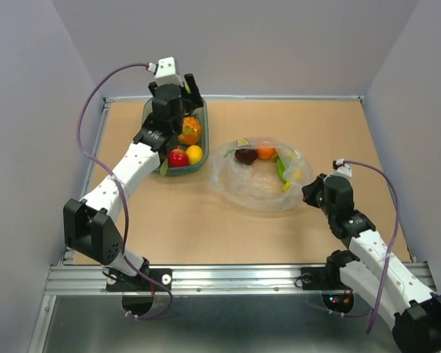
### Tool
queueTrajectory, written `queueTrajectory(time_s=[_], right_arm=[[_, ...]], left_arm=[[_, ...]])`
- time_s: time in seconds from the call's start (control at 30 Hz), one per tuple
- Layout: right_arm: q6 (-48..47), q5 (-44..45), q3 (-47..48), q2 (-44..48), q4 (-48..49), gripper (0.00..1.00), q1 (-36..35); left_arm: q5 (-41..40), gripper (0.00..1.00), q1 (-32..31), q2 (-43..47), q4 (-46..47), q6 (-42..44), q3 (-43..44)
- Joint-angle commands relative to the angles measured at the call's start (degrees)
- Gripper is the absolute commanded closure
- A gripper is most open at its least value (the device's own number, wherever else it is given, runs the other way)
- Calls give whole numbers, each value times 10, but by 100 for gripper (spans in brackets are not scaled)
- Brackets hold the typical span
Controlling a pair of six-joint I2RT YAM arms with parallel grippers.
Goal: Untie the knot of the plastic bag and take out the fruit
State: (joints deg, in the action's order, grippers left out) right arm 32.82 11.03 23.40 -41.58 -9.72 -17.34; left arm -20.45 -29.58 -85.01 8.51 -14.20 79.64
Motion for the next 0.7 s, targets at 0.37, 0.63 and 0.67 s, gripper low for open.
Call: queueTrajectory(time_s=[0.37, 0.63, 0.67], right_arm=[[1, 28, -14, 10, 30, 100, -23], [1, 27, -14, 7, 31, 100, -26], [1, 27, -13, 8, 31, 99, -26]], left_arm=[[-34, 38, 181, -220, -10, 42, 95], [-16, 3, 186, -241, -36, 45, 111], [-14, 2, 186, -239, -36, 43, 107]])
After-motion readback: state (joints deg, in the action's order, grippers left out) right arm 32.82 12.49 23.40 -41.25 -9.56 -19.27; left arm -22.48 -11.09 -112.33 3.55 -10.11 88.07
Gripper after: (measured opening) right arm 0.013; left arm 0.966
